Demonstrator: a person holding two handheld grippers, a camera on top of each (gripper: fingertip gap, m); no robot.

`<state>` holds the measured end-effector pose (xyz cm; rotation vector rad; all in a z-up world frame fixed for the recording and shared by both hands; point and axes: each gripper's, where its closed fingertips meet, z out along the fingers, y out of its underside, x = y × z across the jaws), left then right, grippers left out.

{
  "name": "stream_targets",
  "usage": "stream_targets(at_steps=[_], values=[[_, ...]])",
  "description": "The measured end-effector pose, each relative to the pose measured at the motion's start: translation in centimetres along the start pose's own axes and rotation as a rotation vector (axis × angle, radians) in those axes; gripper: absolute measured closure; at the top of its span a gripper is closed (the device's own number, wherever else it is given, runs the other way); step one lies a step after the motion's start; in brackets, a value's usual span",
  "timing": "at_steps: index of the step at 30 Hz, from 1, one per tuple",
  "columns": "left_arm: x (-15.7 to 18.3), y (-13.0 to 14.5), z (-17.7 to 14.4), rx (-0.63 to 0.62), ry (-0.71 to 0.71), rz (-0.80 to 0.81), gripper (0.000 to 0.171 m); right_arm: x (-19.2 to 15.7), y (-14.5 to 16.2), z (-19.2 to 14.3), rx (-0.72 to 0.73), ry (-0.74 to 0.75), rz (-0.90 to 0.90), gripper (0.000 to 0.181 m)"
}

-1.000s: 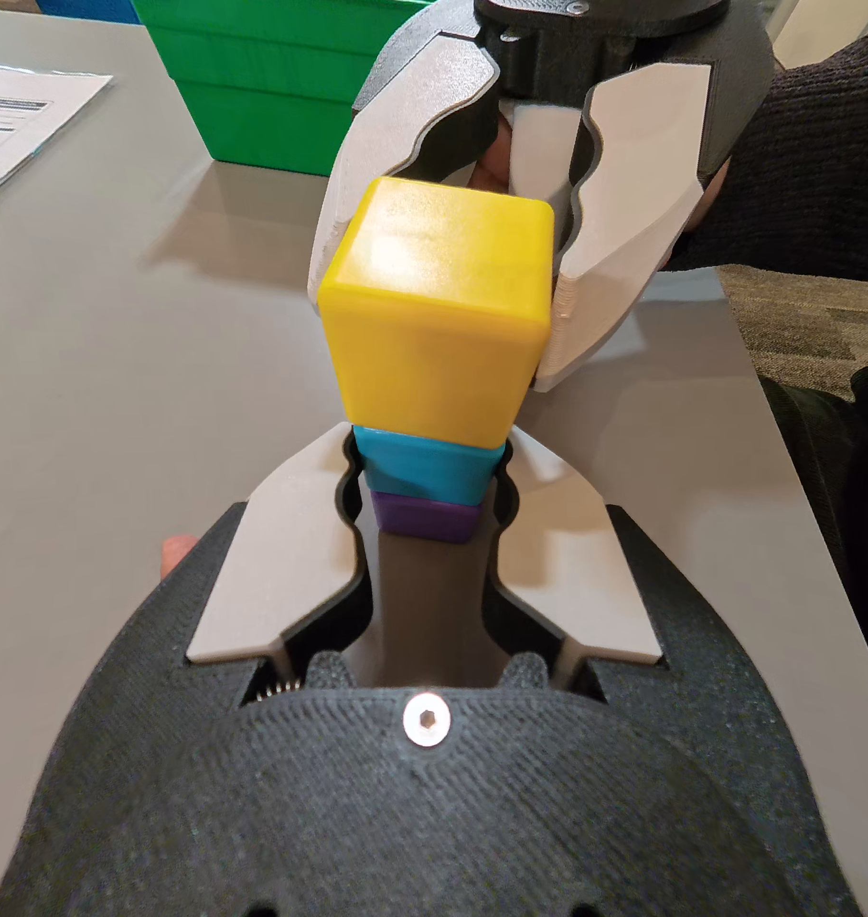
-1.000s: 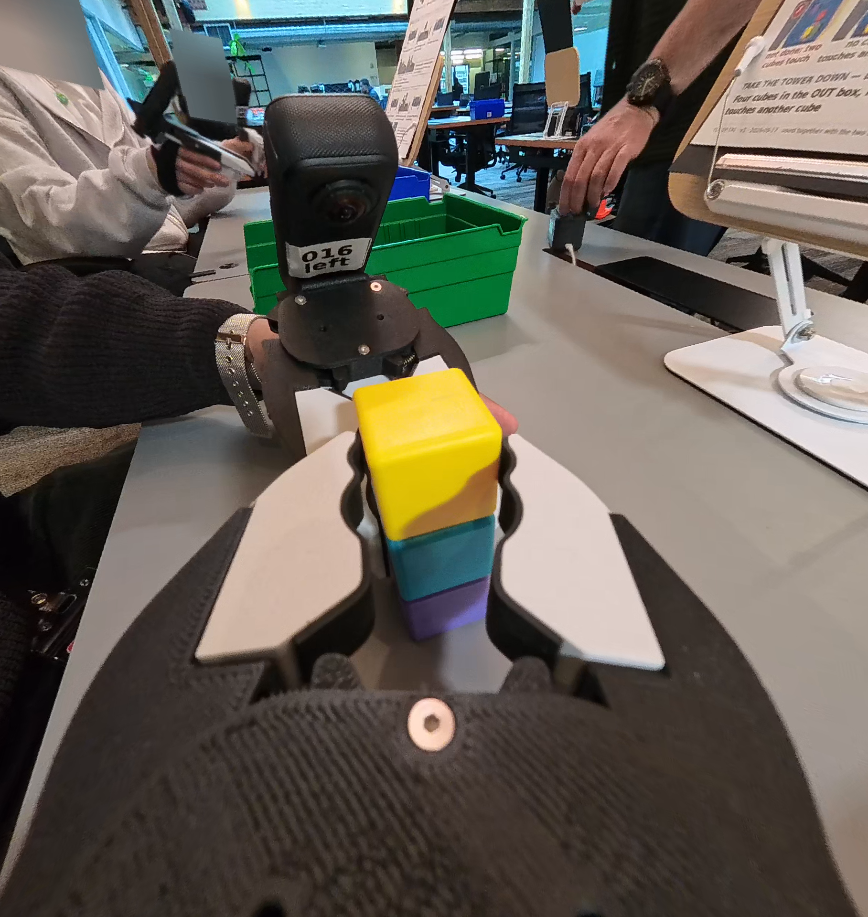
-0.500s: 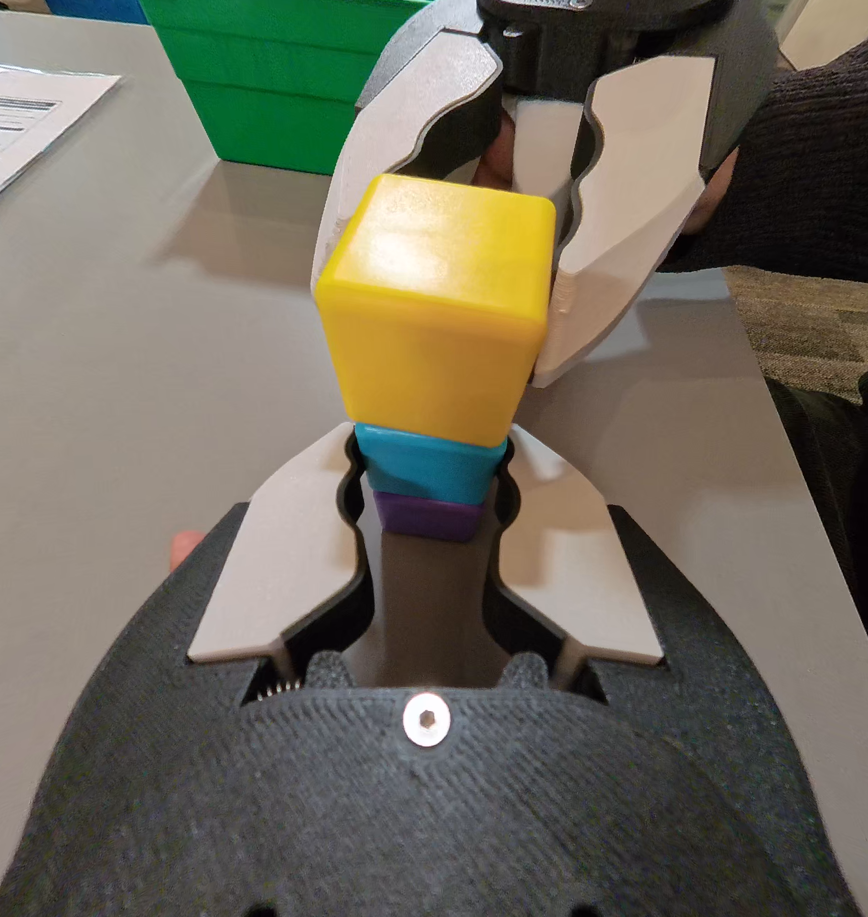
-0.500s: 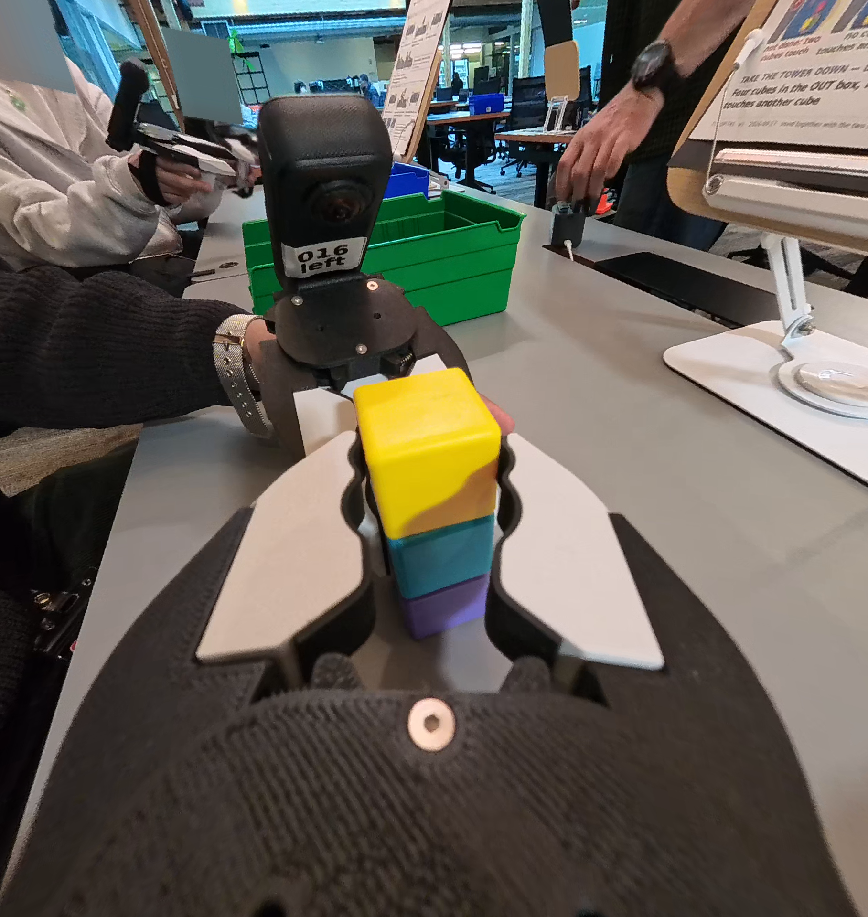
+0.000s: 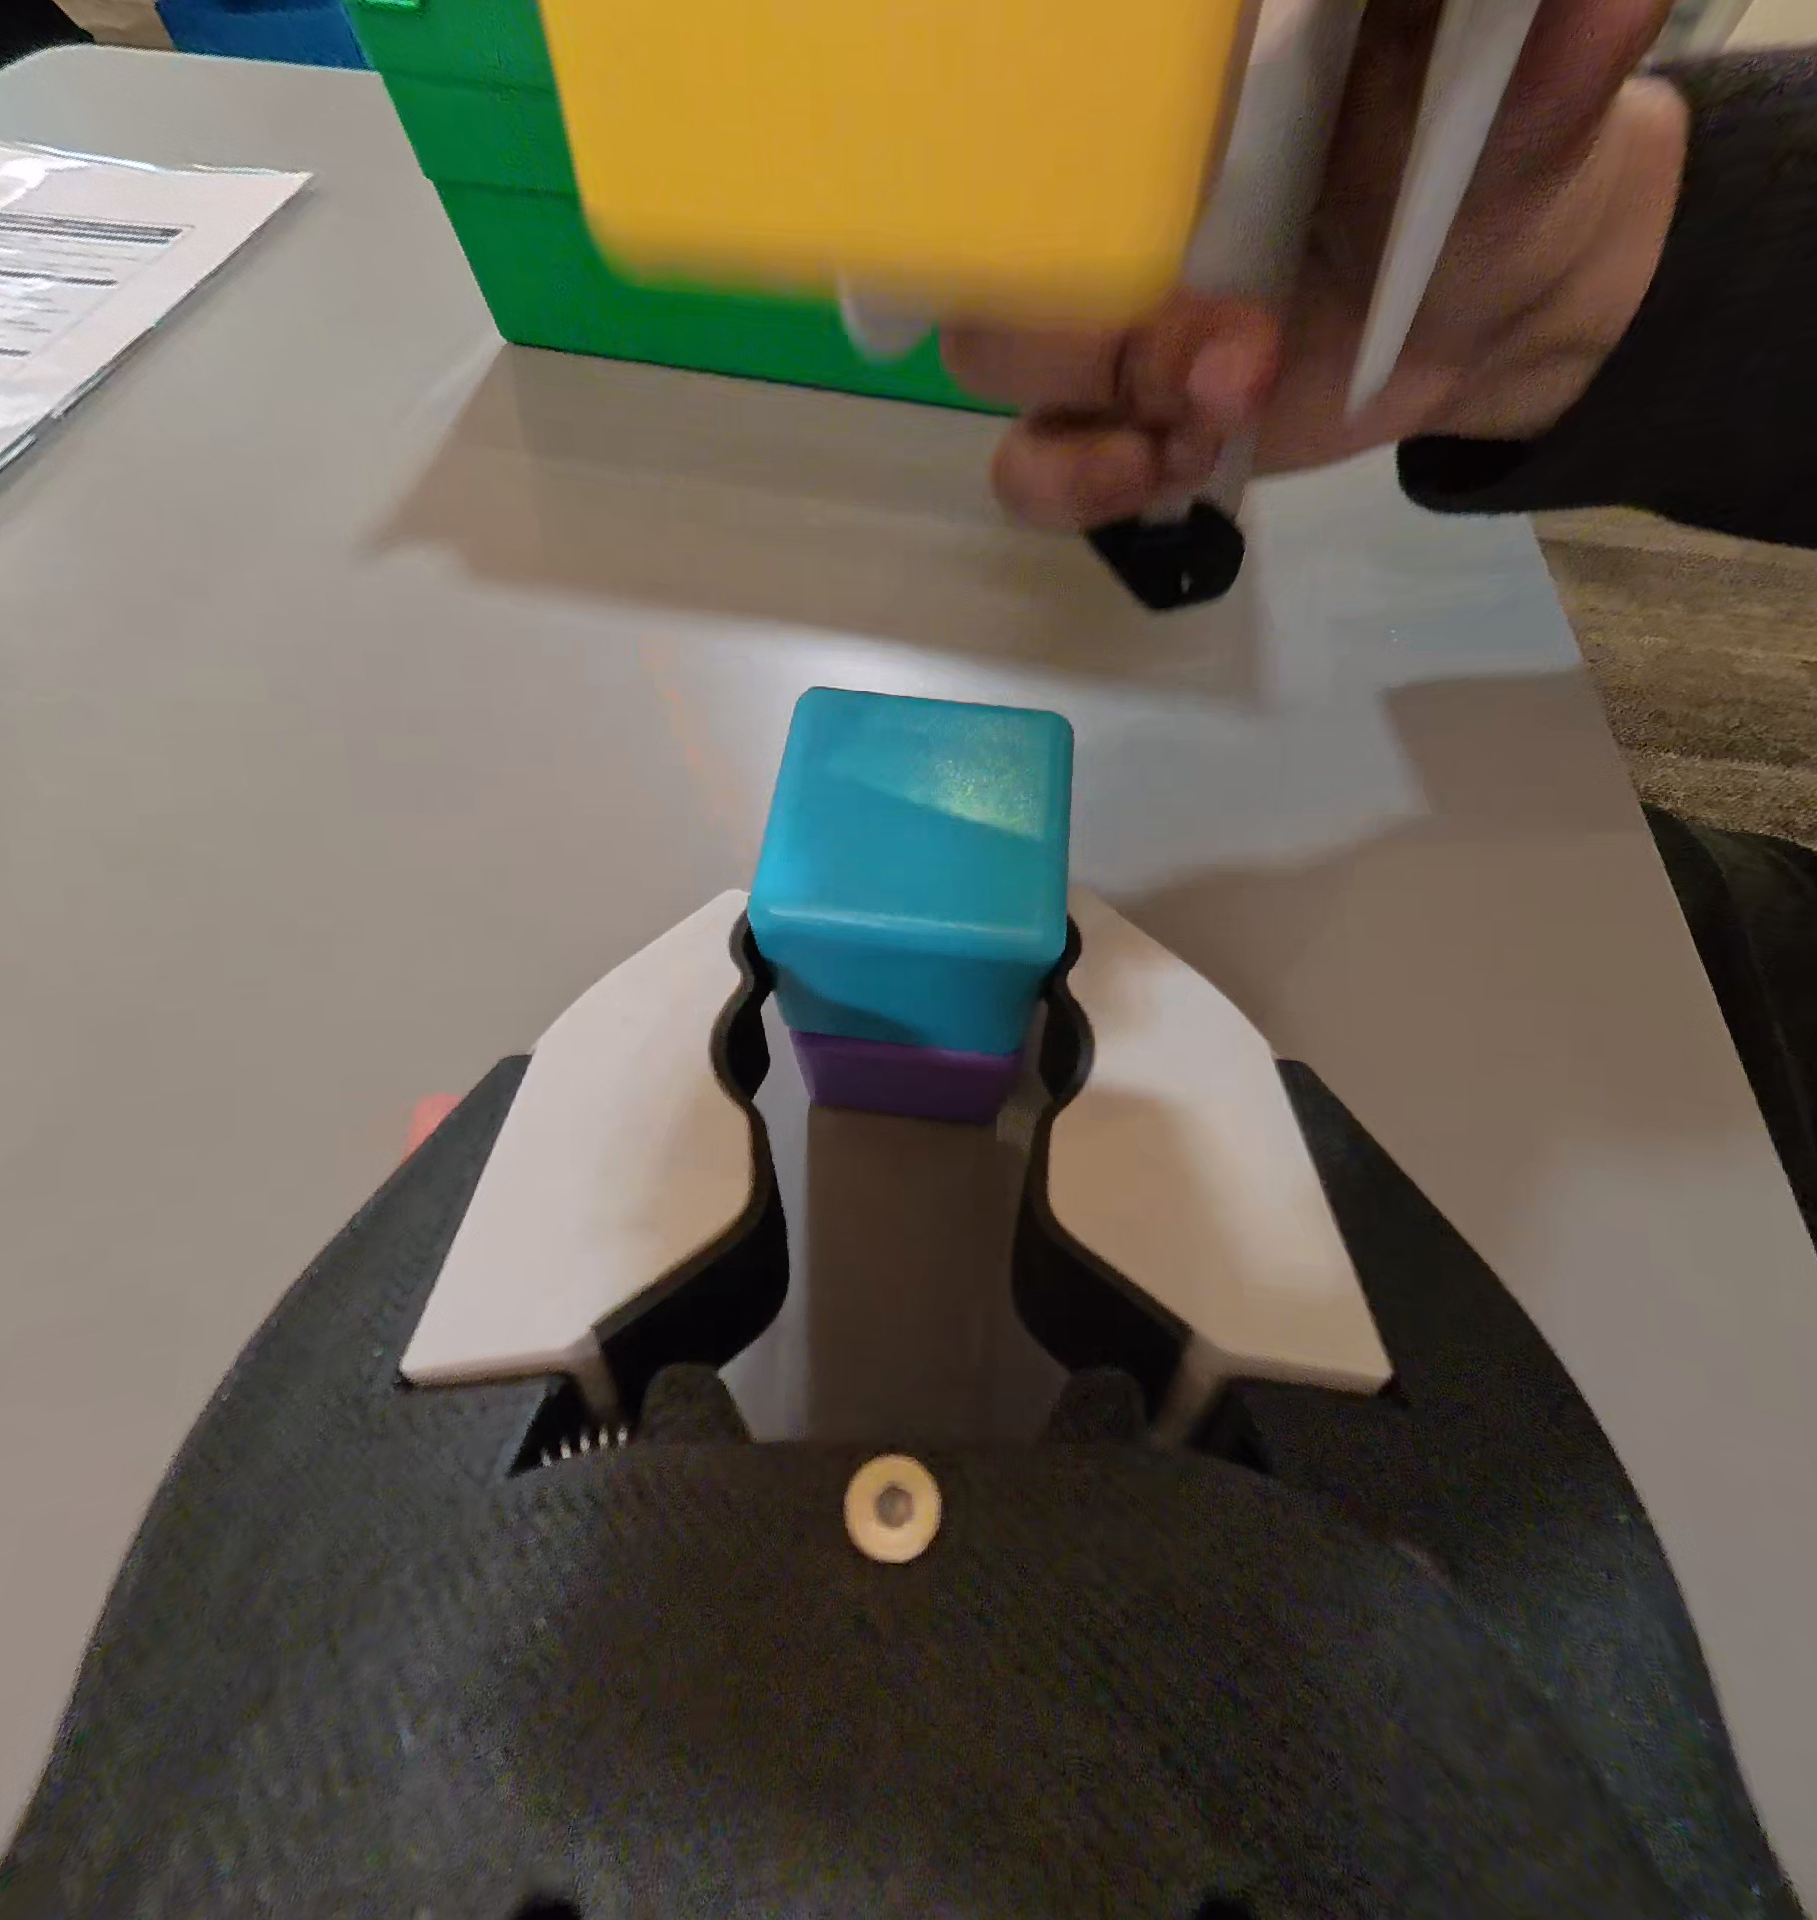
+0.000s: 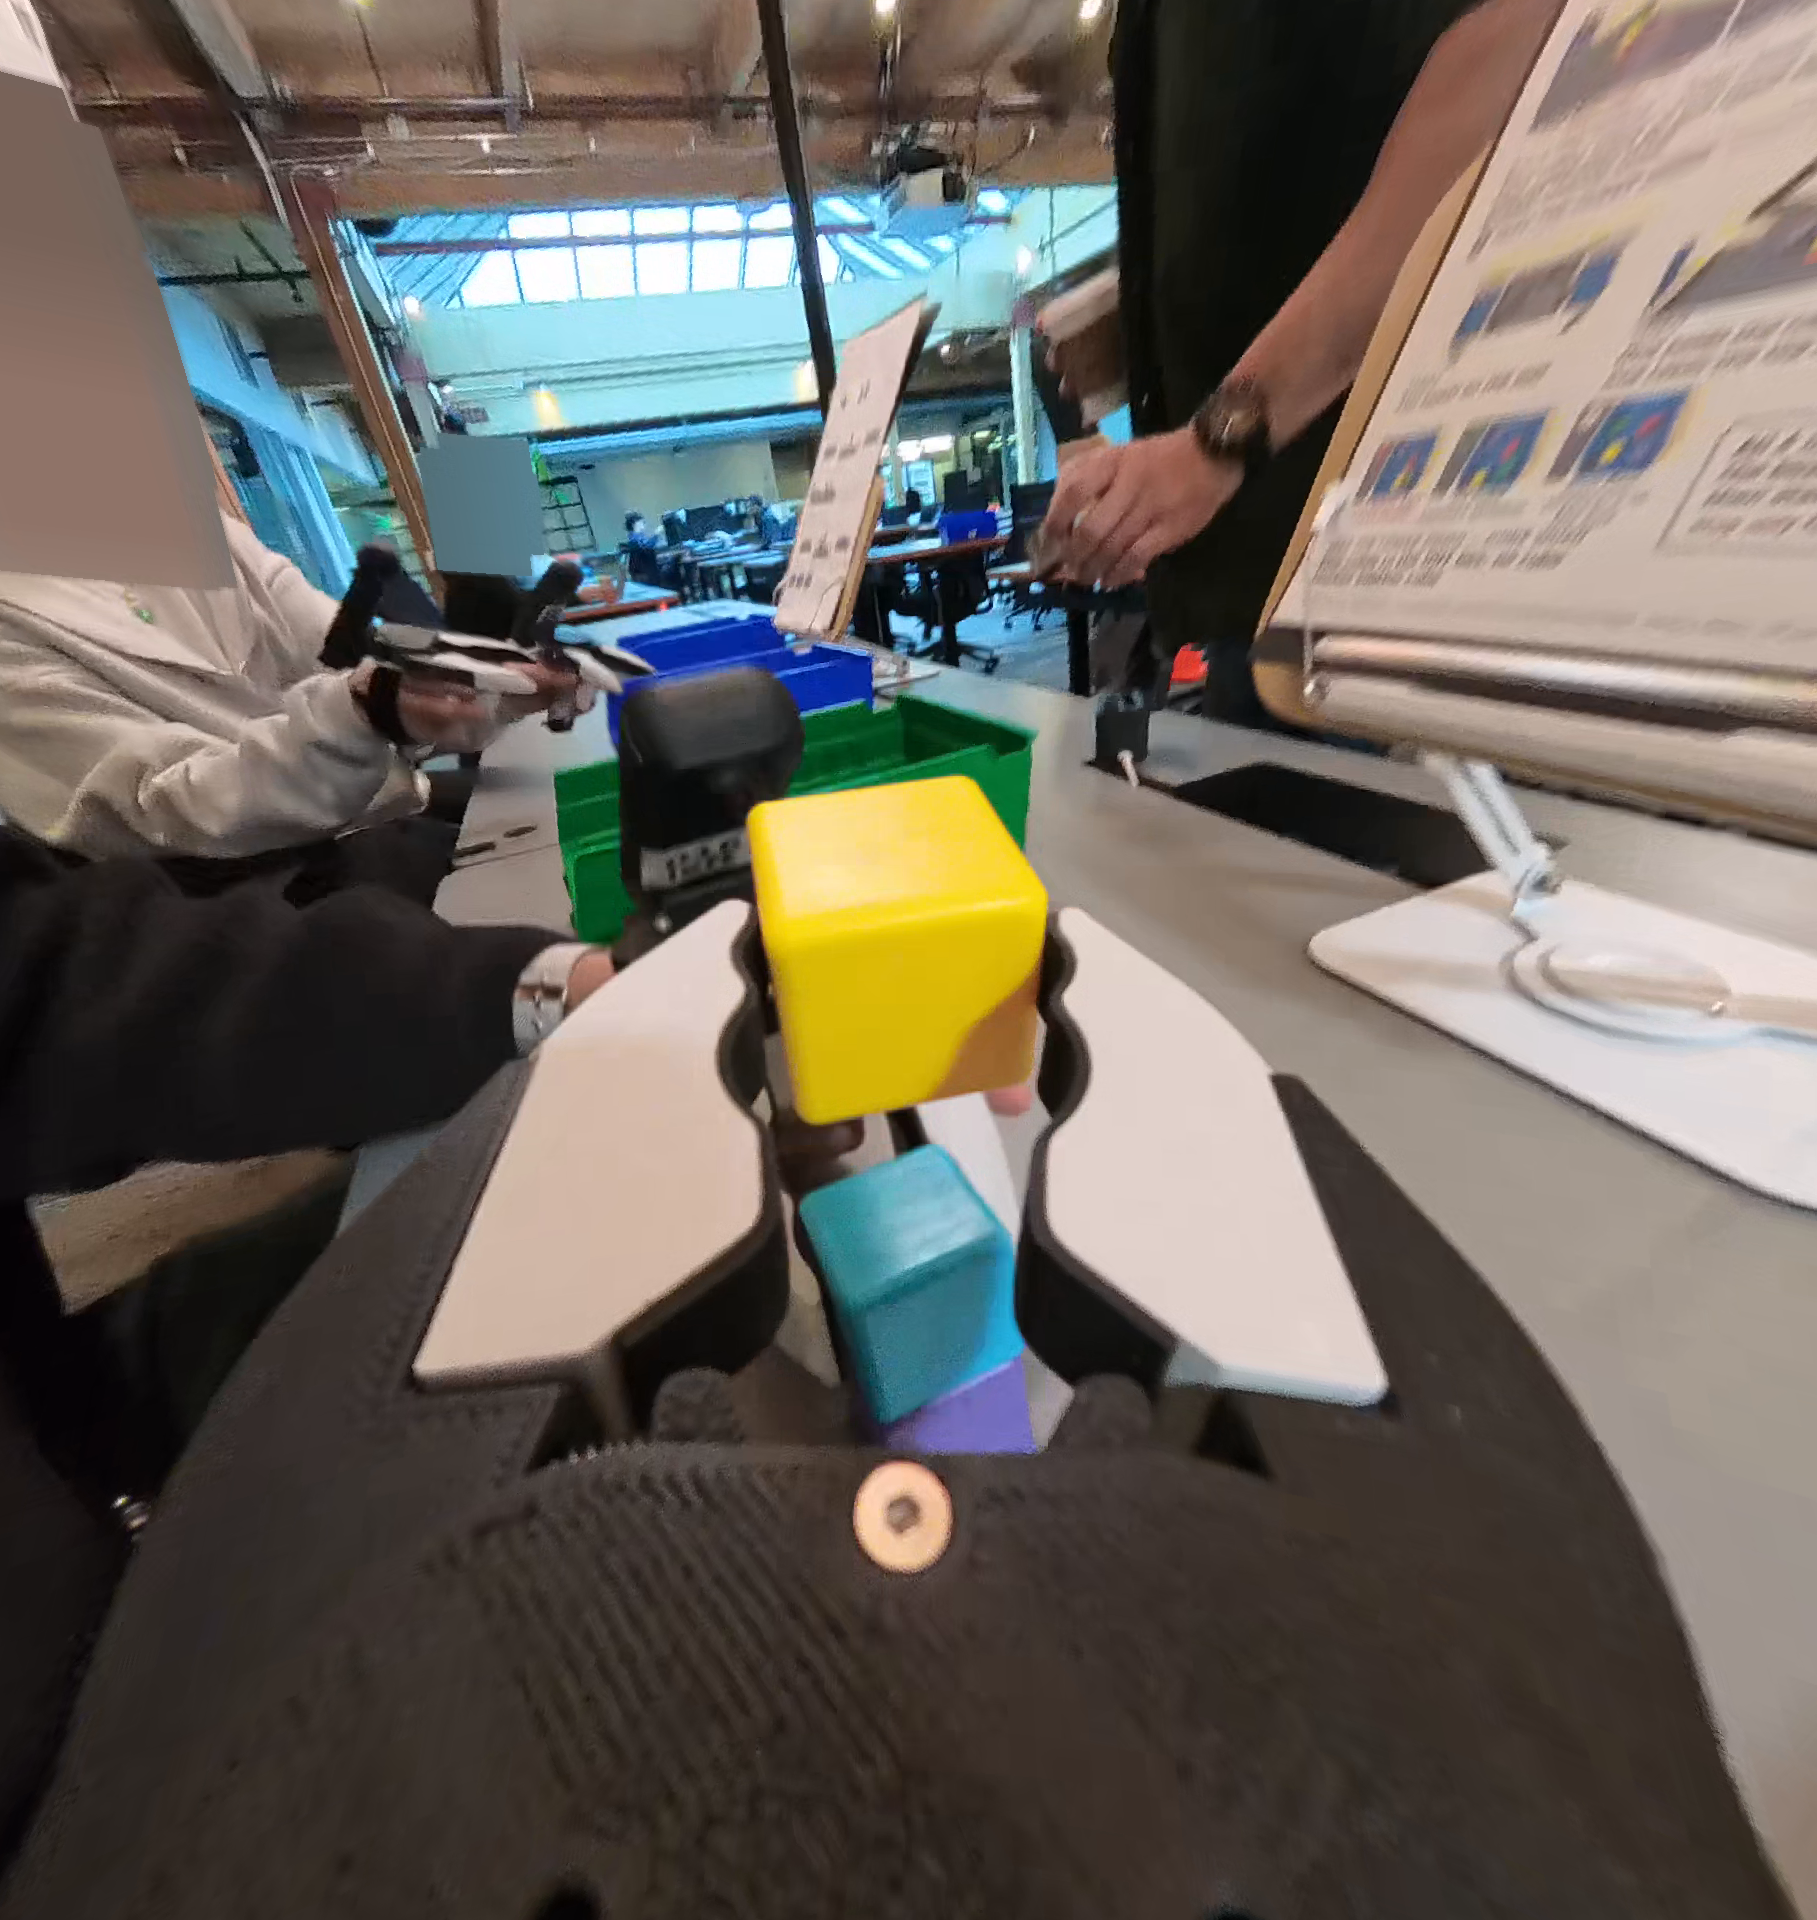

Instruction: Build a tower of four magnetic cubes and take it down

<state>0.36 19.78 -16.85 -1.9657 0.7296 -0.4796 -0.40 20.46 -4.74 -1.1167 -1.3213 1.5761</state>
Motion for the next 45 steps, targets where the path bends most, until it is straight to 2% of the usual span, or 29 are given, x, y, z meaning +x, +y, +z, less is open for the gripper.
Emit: stream_targets(at_steps=[6,9,11,14,19,25,29,35,45], values=[[-0.1,0.1,-0.1,-0.001,-0.02,0.001,0.12,1.2,-6.2,-3.2,-0.028,0.185,-0.119,0.13],[-0.1,0.1,-0.1,-0.002,-0.029,0.003,0.12,3.6,-9.0,-6.9,-0.088,0.336,-0.167,0.13],[-0.1,0.1,-0.2,-0.002,-0.034,0.004,0.12,6.6,-9.2,-10.3,-0.203,0.479,-0.21,0.13],[-0.1,0.1,-0.2,-0.002,-0.035,0.003,0.12,11.5,-7.1,-16.3,-0.478,0.646,-0.221,0.13],[-0.1,0.1,-0.2,-0.003,-0.031,0.0,0.12,16.4,-2.8,-24.2,-0.807,0.764,-0.196,0.13],[-0.1,0.1,-0.1,-0.005,-0.026,0.0,0.119,18.6,3.6,-31.1,-1.307,0.742,-0.123,0.13],[-0.1,0.1,-0.1,-0.007,-0.042,0.014,0.119,19.0,6.5,-34.2,-1.553,0.684,-0.08,0.129],[-0.1,0.1,-0.1,-0.006,-0.031,0.005,0.119,18.5,8.3,-36.5,-1.741,0.61,0.013,0.13],[0.0,0.1,-0.1,-0.006,-0.027,0.003,0.119,19.8,9.3,-36.8,-1.811,0.626,0.039,0.13]])
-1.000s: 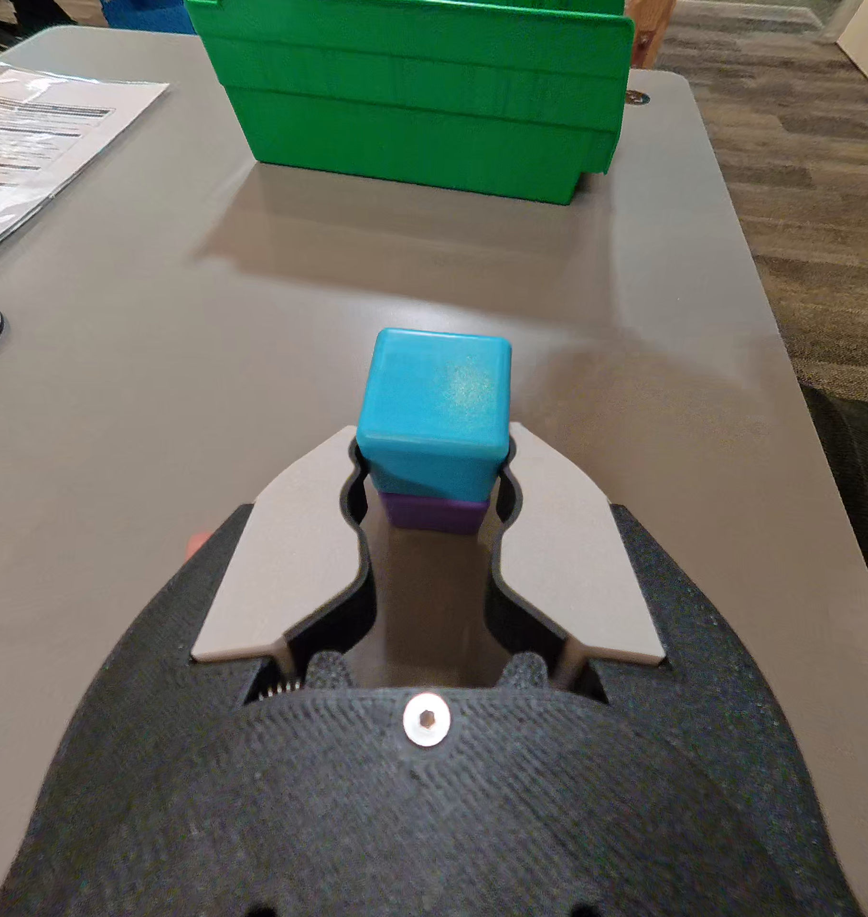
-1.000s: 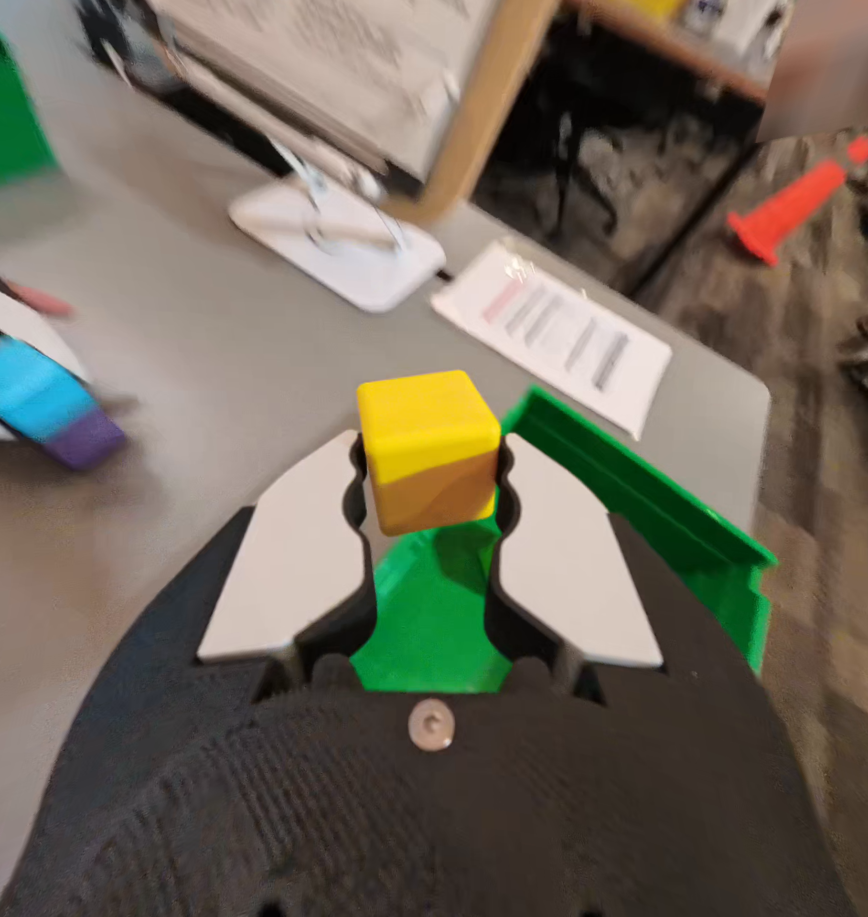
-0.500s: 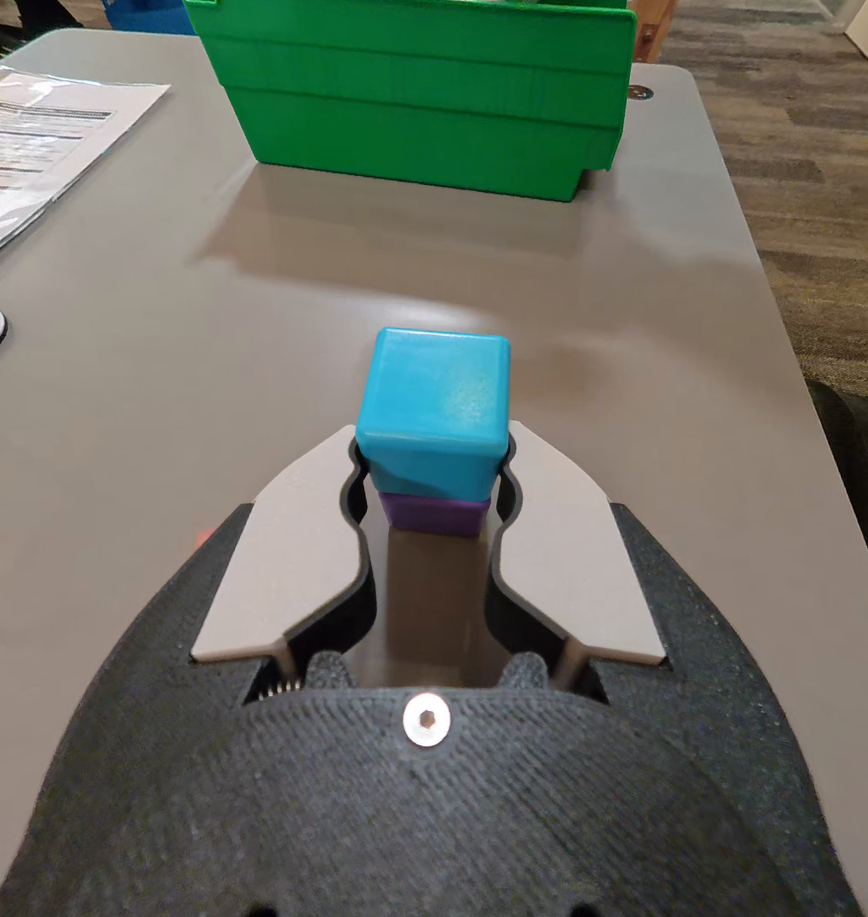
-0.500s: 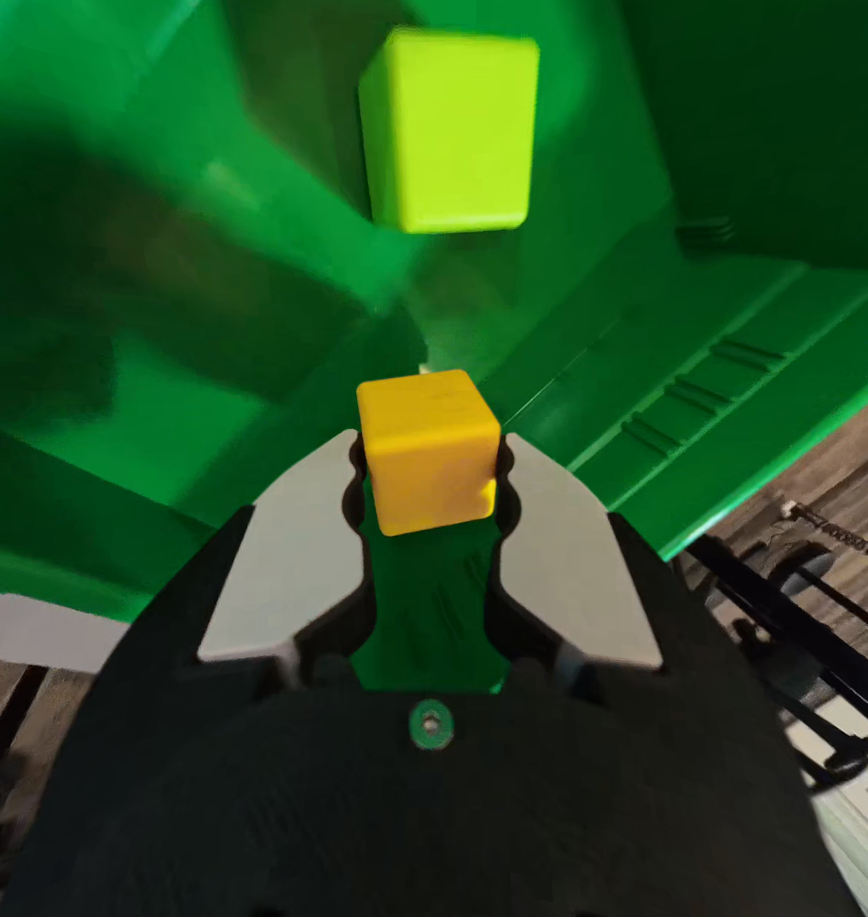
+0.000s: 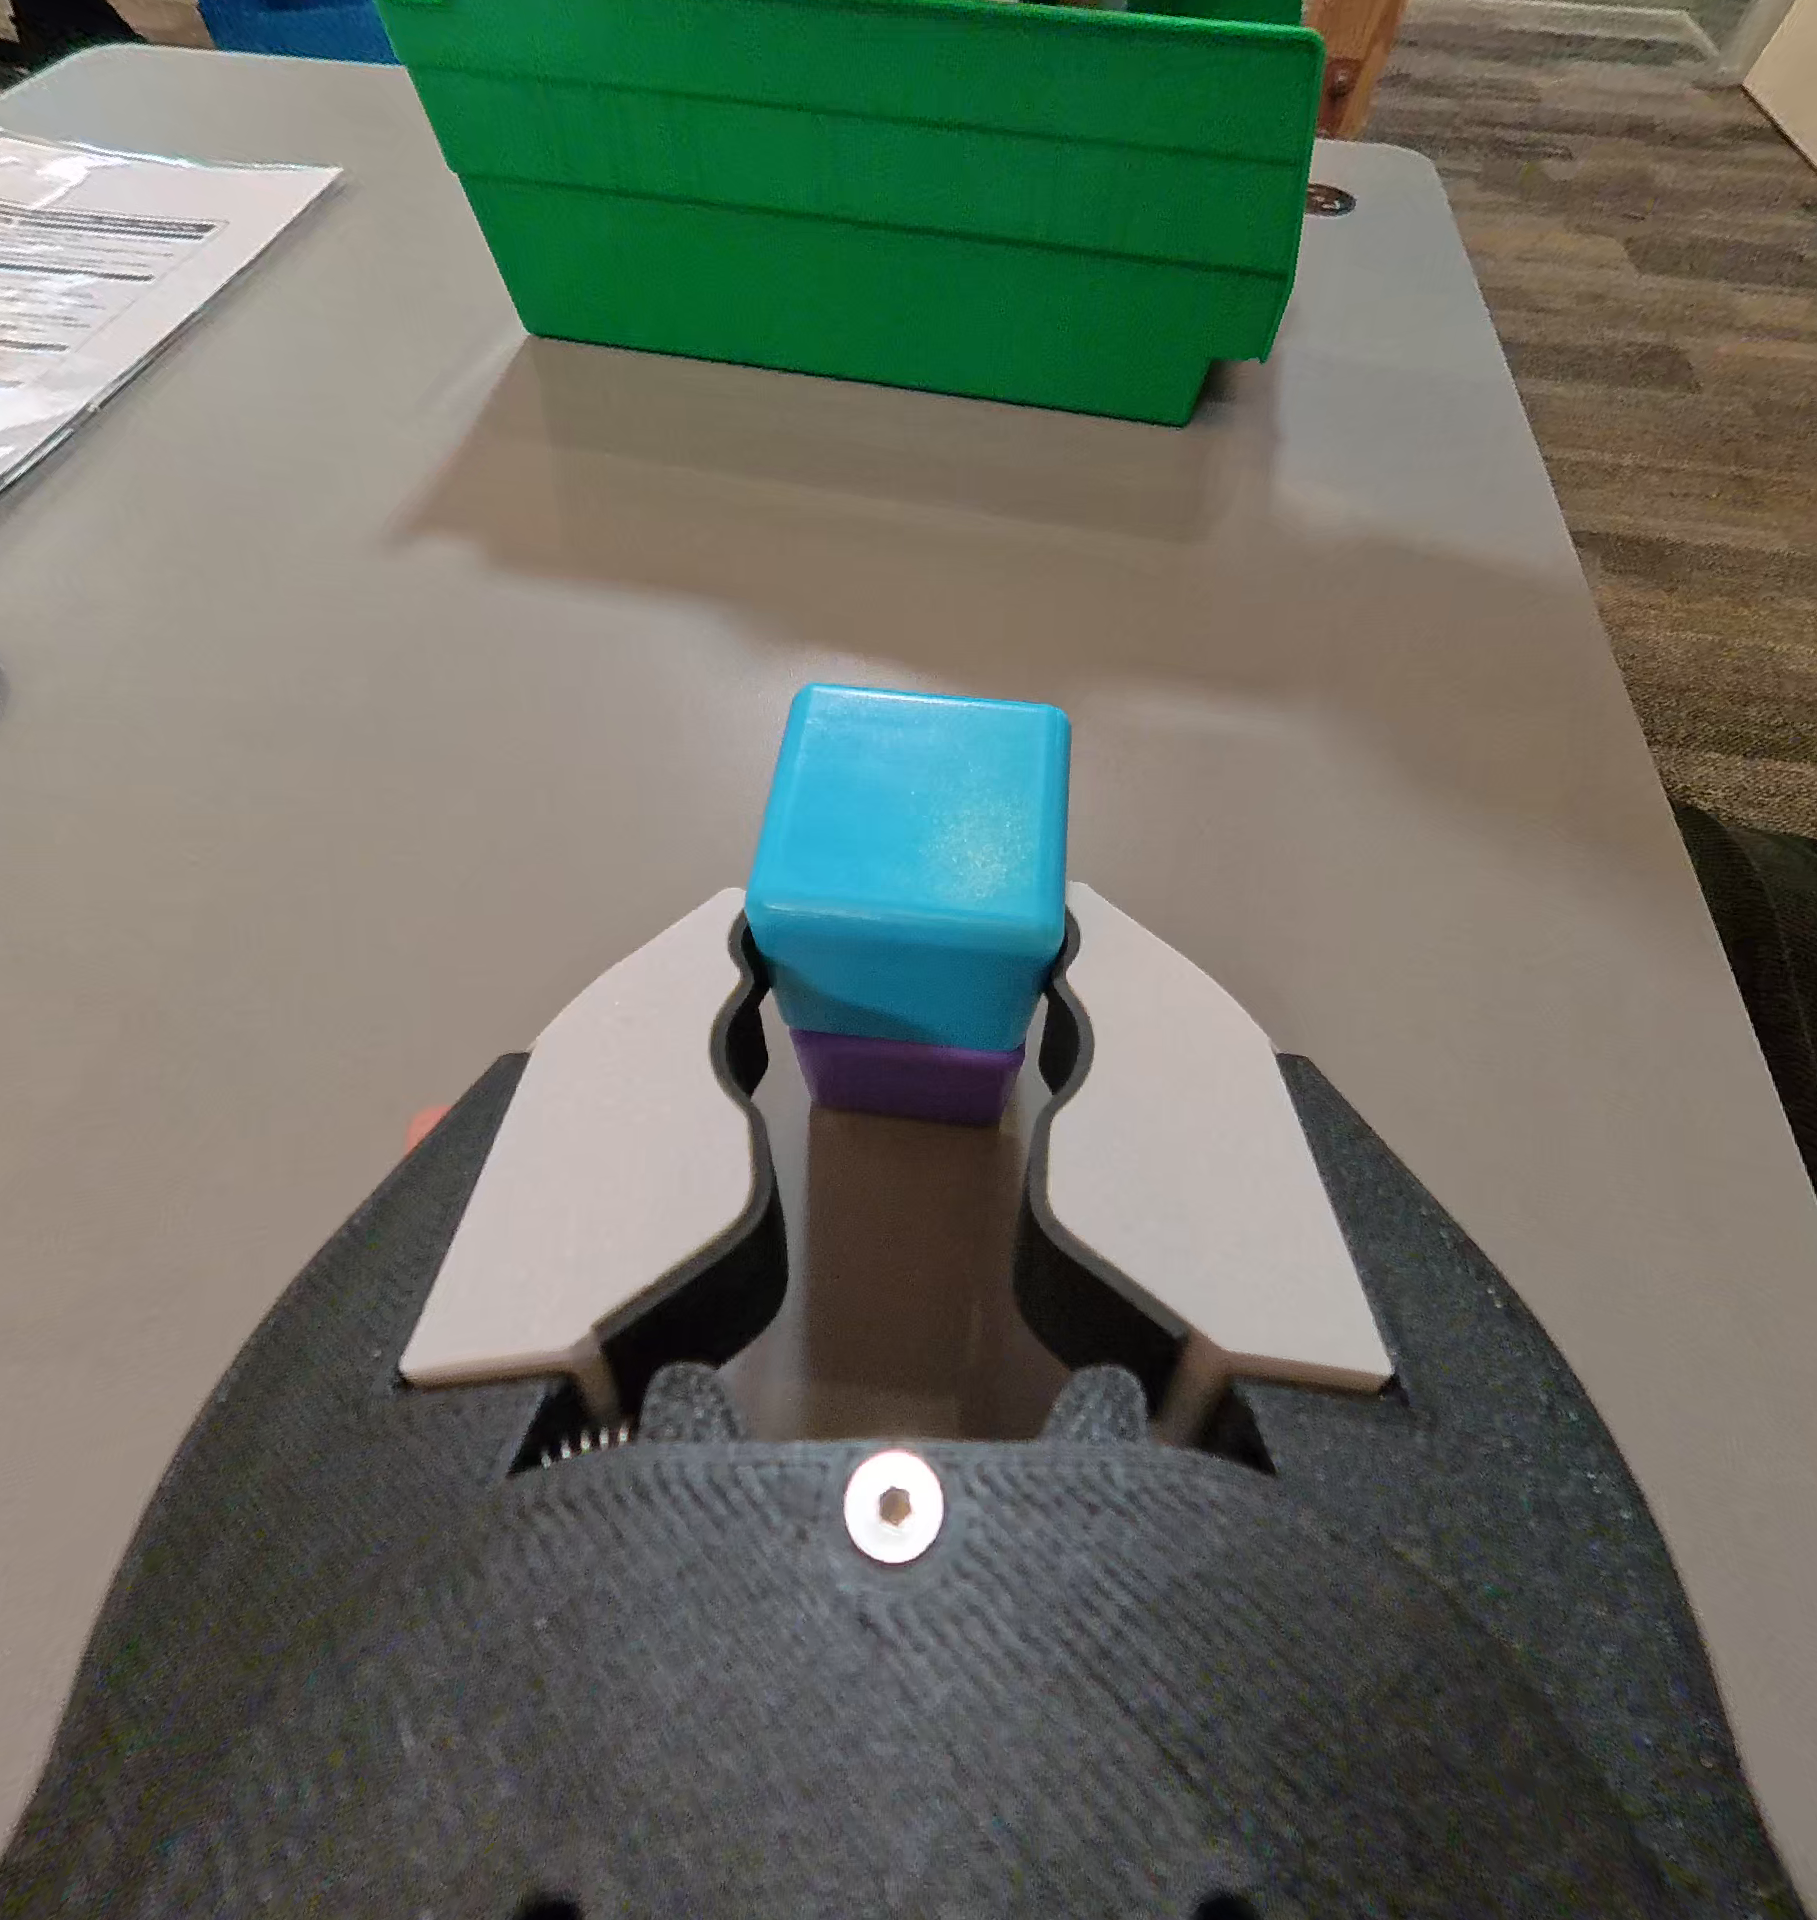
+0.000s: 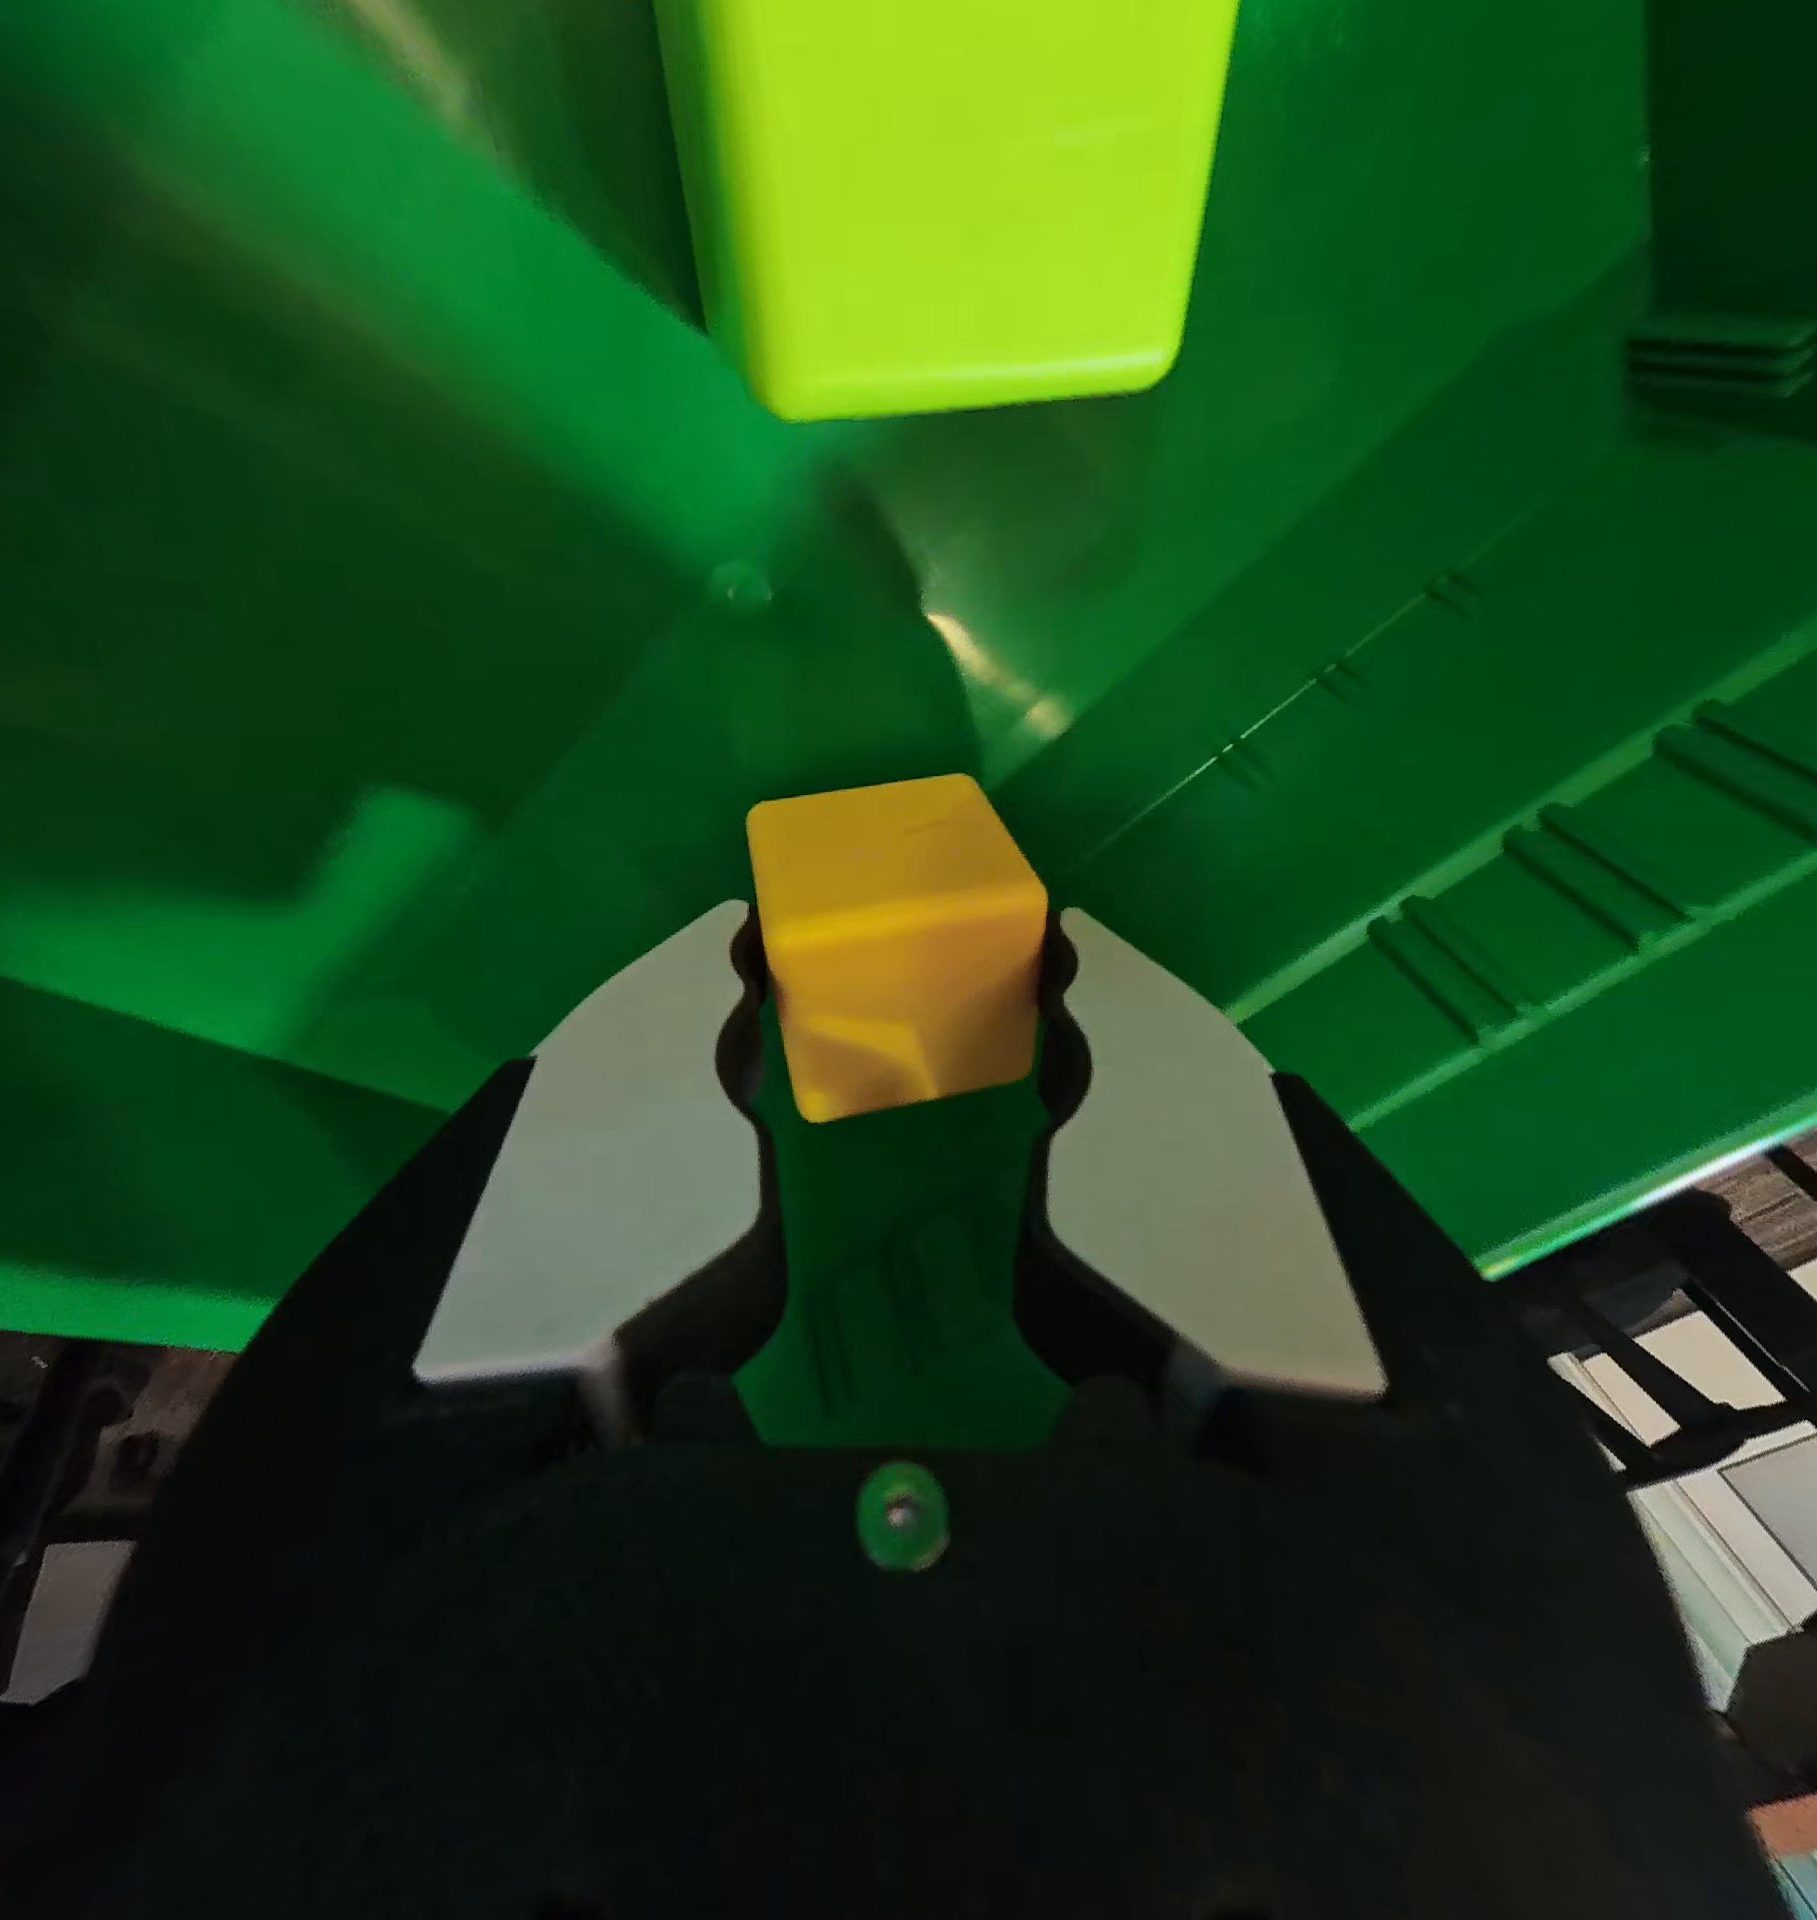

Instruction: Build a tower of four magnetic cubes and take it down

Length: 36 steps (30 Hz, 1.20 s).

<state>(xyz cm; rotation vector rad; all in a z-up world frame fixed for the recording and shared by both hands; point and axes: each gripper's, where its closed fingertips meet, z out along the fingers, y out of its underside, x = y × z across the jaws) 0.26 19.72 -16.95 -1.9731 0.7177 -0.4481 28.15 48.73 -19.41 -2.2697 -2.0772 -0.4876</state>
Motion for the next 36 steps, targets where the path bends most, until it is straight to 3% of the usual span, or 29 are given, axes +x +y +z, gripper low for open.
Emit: stream_targets(at_steps=[13,19,22,27,32,36], values=[[0.0,0.0,0.0,-0.001,0.004,0.0,0.119,0.0,-0.4,-0.5,0.028,0.011,-0.011,0.131],[0.0,0.0,0.0,-0.001,0.002,0.003,0.12,0.2,-0.9,-1.8,0.074,0.044,-0.01,0.12],[0.1,0.0,0.0,-0.001,0.005,0.004,0.12,-0.5,-2.9,-4.7,0.243,0.04,0.027,0.12],[0.0,0.3,0.1,-0.021,-0.006,0.002,0.12,-4.3,-7.8,-13.3,0.623,0.037,0.033,0.122],[0.4,0.6,0.5,-0.055,0.0,0.007,0.093,-12.3,-12.7,-21.5,0.948,0.036,-0.104,0.121],[0.1,0.9,0.3,-0.067,-0.003,-0.018,0.09,-19.0,-16.5,-25.4,1.192,0.007,-0.165,0.122]])
